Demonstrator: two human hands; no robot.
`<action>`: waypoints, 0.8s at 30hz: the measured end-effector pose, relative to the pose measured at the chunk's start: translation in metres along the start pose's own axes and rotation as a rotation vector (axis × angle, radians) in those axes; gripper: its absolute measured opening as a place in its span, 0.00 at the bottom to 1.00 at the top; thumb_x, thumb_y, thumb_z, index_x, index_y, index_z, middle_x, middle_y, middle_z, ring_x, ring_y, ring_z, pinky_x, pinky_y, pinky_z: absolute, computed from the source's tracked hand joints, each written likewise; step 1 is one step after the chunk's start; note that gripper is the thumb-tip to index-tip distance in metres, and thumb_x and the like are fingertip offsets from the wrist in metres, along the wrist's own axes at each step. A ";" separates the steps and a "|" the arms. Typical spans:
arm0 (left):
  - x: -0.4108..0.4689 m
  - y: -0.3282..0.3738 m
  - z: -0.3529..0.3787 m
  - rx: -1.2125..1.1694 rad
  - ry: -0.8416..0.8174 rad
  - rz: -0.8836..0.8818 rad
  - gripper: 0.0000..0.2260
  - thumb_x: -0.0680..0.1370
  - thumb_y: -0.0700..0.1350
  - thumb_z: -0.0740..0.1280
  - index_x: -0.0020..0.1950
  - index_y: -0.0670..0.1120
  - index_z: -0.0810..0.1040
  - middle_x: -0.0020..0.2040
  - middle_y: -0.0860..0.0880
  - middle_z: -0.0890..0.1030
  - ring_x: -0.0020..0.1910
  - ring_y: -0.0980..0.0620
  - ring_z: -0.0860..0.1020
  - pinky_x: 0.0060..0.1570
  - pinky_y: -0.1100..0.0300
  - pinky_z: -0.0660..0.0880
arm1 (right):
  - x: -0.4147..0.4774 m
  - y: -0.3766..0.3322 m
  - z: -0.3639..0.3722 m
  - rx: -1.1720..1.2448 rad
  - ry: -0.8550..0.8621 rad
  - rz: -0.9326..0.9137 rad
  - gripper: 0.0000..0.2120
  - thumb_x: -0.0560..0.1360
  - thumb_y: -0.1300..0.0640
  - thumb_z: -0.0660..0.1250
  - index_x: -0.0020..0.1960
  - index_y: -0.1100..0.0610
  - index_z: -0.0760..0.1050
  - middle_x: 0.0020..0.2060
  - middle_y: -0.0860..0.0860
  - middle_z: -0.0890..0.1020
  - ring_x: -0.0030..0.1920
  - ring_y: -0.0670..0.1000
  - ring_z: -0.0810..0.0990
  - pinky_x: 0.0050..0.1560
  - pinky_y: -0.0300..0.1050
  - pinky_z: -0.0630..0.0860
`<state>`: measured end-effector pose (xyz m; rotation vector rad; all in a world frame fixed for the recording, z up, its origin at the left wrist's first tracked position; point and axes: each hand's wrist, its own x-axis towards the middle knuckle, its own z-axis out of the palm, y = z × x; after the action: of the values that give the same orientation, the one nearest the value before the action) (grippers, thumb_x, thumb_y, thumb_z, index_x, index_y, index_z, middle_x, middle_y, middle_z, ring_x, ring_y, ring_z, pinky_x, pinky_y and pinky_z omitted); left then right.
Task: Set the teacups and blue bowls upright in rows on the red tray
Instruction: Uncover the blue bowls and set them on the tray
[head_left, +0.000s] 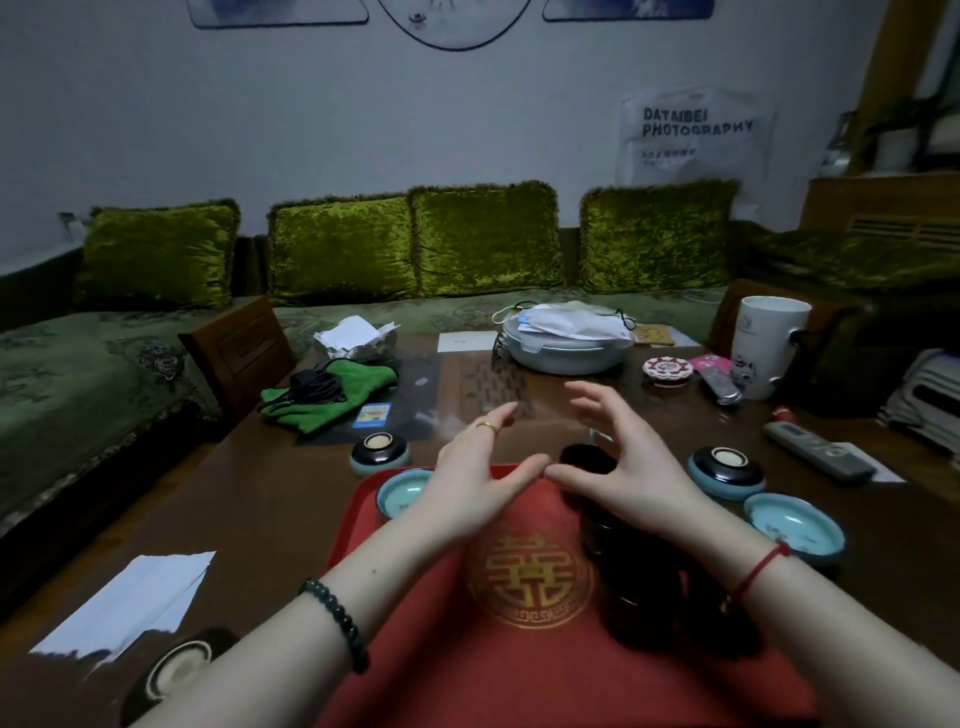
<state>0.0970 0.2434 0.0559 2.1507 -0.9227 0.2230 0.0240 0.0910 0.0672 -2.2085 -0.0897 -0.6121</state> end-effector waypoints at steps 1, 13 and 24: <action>0.003 0.010 0.007 -0.014 -0.014 0.017 0.28 0.74 0.52 0.66 0.71 0.47 0.61 0.70 0.47 0.69 0.69 0.52 0.66 0.69 0.57 0.61 | -0.005 0.003 -0.014 -0.011 0.019 0.009 0.35 0.64 0.56 0.75 0.65 0.47 0.63 0.58 0.45 0.71 0.63 0.43 0.70 0.61 0.37 0.65; 0.031 0.097 0.109 0.086 -0.312 0.125 0.35 0.71 0.57 0.67 0.73 0.48 0.56 0.70 0.45 0.68 0.70 0.48 0.64 0.70 0.53 0.59 | -0.067 0.082 -0.141 -0.159 0.172 0.223 0.36 0.62 0.54 0.76 0.66 0.45 0.63 0.64 0.51 0.73 0.65 0.47 0.68 0.62 0.43 0.64; 0.052 0.109 0.164 0.416 -0.595 0.121 0.41 0.68 0.63 0.66 0.73 0.46 0.53 0.72 0.45 0.65 0.75 0.45 0.53 0.72 0.43 0.41 | -0.099 0.143 -0.158 -0.121 0.019 0.405 0.40 0.60 0.49 0.77 0.66 0.44 0.60 0.66 0.50 0.70 0.63 0.43 0.66 0.65 0.42 0.62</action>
<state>0.0386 0.0502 0.0293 2.6065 -1.4444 -0.2024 -0.0882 -0.1063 0.0076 -2.2467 0.4057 -0.4188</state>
